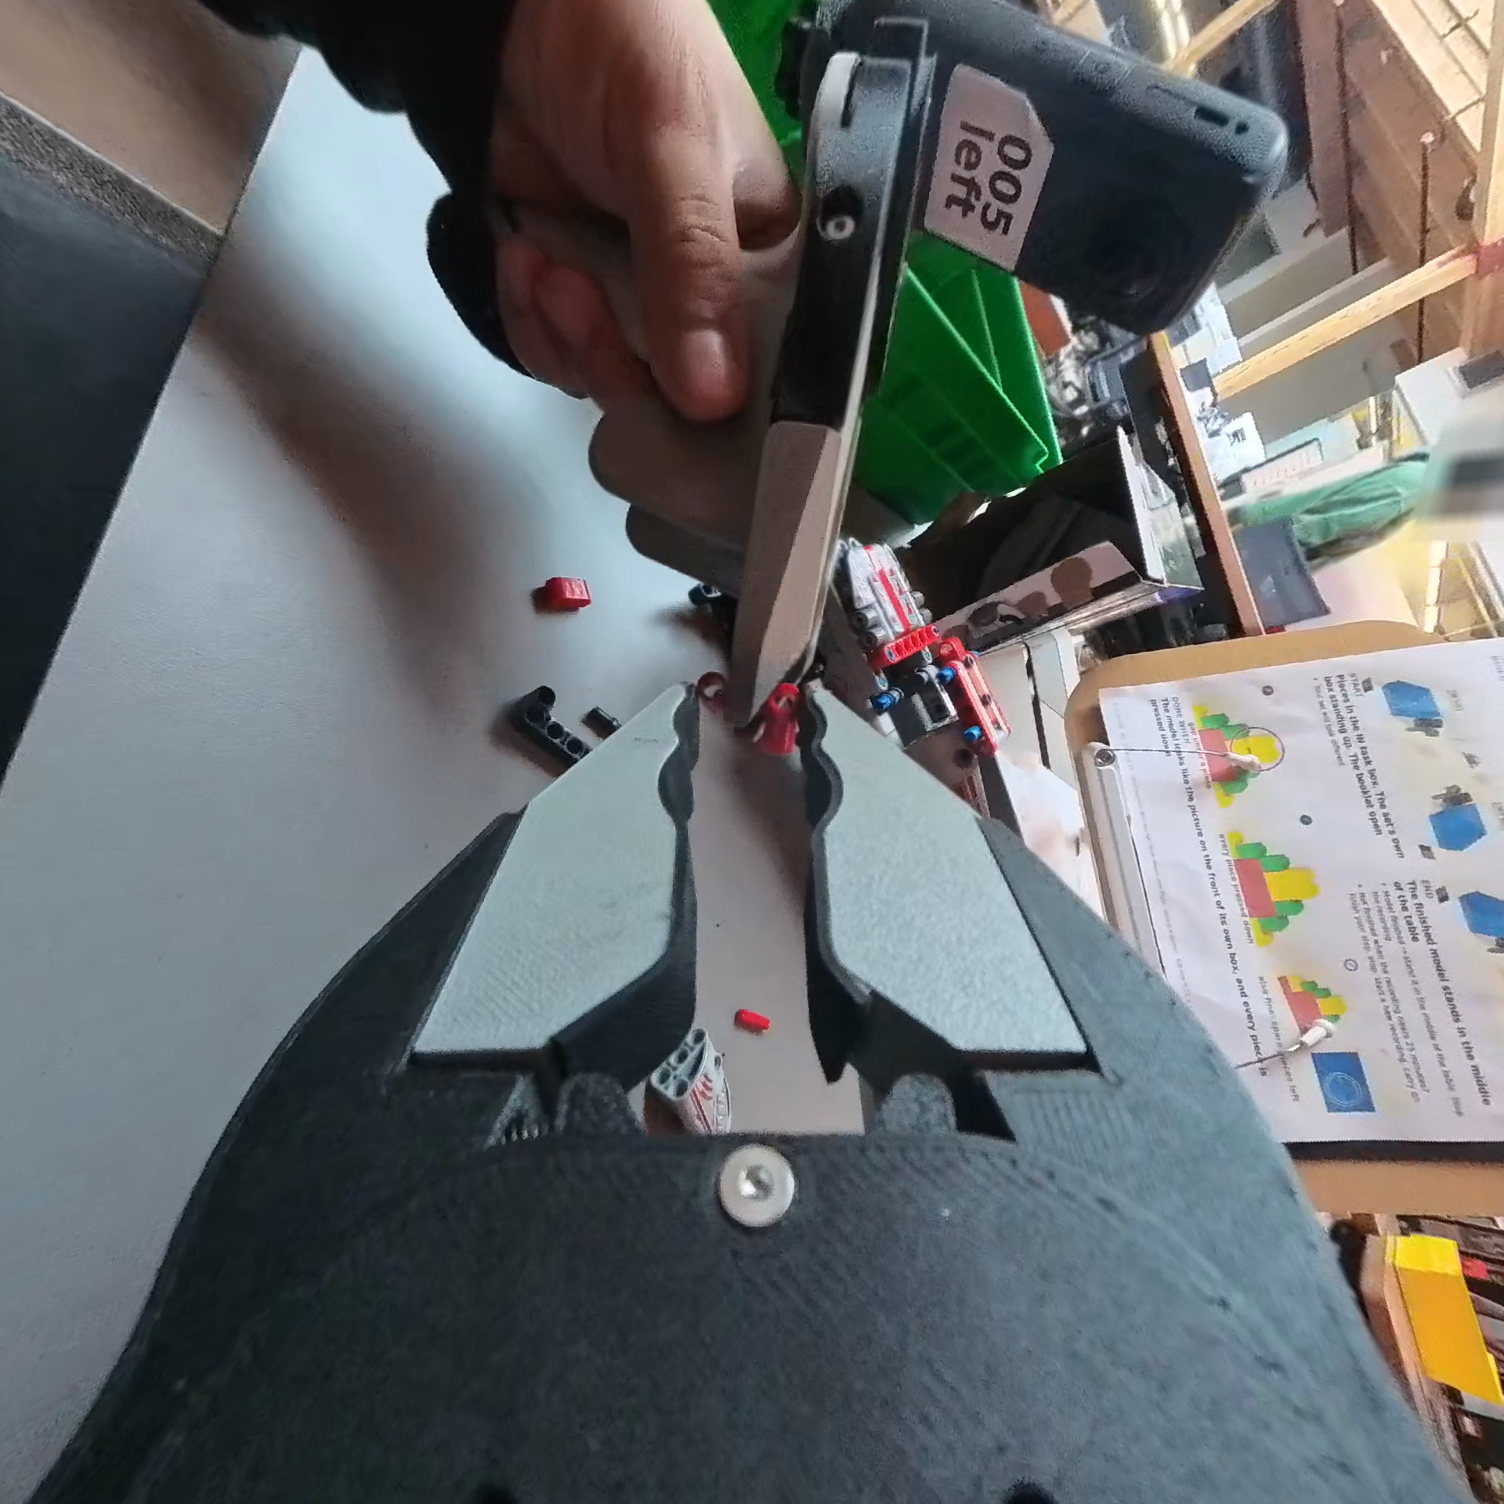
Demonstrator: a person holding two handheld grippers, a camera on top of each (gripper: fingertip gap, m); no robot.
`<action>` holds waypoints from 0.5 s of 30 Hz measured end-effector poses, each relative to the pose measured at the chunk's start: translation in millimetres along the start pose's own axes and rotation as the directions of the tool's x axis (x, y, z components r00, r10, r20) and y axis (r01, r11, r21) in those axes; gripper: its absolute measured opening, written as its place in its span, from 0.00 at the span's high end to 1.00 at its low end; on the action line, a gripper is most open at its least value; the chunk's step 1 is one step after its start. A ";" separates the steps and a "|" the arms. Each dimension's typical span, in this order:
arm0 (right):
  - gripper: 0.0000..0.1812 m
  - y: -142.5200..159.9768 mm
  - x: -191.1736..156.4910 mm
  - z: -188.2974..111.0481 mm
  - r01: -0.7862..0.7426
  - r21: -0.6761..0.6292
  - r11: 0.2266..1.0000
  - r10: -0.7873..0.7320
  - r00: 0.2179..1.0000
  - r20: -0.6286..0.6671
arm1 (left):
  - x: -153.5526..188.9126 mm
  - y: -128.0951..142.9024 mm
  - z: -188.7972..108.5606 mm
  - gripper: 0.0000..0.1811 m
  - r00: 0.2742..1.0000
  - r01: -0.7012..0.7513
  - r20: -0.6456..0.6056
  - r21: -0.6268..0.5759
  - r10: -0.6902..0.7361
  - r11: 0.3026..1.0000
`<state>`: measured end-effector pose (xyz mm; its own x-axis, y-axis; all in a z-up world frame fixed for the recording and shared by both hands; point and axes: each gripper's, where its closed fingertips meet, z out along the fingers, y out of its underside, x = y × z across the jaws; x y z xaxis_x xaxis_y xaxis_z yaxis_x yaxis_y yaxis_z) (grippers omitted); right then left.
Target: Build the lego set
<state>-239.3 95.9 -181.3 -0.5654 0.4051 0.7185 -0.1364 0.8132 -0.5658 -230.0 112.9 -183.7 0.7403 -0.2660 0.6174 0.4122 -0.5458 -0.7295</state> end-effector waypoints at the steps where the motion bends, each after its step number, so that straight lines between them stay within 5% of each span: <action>1: 0.88 0.0 1.2 -0.2 0.001 -0.001 1.000 -0.001 1.000 -0.008 | 0.1 -1.6 -0.1 0.97 1.000 0.002 -0.002 0.011 -0.002 1.000; 8: 0.89 -1.7 16.8 -3.8 -0.054 0.020 0.998 0.056 0.996 -0.074 | 0.8 -18.2 -5.2 0.97 0.999 -0.038 0.021 0.121 0.036 0.992; 12: 0.88 -5.7 31.9 -12.6 -0.267 0.113 0.957 0.272 0.961 -0.038 | 4.5 -34.8 -15.2 0.97 0.997 -0.080 0.040 0.227 0.073 0.971; 15: 0.90 -9.3 45.0 -17.6 -0.502 0.199 0.842 0.502 0.863 0.052 | 13.9 -49.5 -22.8 0.97 0.993 -0.115 0.028 0.333 0.112 0.936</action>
<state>-249.2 114.0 -136.6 -0.5991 0.7361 0.3150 0.0070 0.3982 -0.9173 -252.2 118.1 -132.3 0.7963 -0.3034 0.5232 0.4777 -0.2151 -0.8518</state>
